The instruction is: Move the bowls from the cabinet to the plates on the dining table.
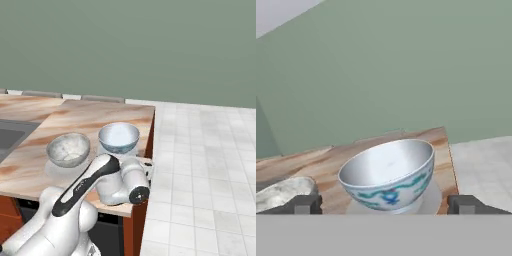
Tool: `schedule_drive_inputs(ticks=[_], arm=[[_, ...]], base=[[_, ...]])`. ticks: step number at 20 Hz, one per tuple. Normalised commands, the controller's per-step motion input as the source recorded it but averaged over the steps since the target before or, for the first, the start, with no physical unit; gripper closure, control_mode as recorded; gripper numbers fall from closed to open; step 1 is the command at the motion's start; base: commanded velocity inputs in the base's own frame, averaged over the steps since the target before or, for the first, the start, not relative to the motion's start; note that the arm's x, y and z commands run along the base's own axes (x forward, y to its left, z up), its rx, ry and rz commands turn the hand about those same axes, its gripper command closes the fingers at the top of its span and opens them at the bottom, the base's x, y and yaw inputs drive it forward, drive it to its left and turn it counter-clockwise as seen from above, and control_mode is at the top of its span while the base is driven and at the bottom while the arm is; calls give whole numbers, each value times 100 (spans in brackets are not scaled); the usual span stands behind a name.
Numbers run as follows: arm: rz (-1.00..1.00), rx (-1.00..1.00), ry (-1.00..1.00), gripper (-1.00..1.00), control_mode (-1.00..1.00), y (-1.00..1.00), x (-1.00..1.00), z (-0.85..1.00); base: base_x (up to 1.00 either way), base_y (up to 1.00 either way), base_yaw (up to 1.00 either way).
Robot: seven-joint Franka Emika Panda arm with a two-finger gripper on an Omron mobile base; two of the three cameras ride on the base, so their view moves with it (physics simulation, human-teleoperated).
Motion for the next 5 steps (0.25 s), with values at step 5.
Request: schedule_drive_inputs(ticks=[5], arm=[[0,2,-24,-100,-100,-15,-76,29]], base=[[0,0,0]])
